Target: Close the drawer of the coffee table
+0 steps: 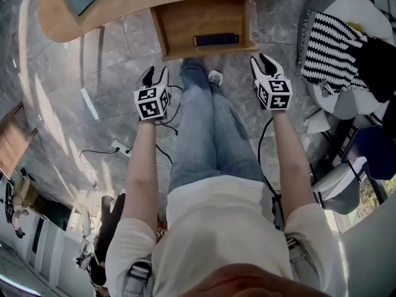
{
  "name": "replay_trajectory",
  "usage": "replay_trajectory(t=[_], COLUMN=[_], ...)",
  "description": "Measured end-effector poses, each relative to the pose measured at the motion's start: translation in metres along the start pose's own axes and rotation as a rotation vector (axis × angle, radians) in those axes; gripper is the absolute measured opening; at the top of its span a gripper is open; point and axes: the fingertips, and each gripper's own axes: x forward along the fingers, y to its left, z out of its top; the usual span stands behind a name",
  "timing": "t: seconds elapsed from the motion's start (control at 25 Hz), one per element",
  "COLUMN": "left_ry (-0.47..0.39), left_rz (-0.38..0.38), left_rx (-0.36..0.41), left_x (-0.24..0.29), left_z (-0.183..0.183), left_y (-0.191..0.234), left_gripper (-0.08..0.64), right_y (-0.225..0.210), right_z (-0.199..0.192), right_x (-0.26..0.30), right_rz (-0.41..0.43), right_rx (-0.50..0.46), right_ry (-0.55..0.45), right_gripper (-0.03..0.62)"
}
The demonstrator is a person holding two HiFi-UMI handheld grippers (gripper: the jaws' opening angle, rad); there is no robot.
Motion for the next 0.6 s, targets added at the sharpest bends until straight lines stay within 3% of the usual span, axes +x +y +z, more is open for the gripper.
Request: replay_trajectory(t=[0.16, 0.6], left_ry=[0.065, 0.185], left_rz=[-0.009, 0.016], left_rx=[0.066, 0.166], left_x=[0.031, 0.093], left_z=[-0.015, -0.034], left_y=[0.003, 0.021], left_gripper=[0.259, 0.336], right_y=[-0.02, -0.046], right_z=[-0.024, -0.058], right_x=[0.028, 0.077], right_rz=[-0.024, -0.033], right_rx=[-0.017, -0.172], right_ry=[0.076, 0.206], right_gripper=[0.175, 0.279])
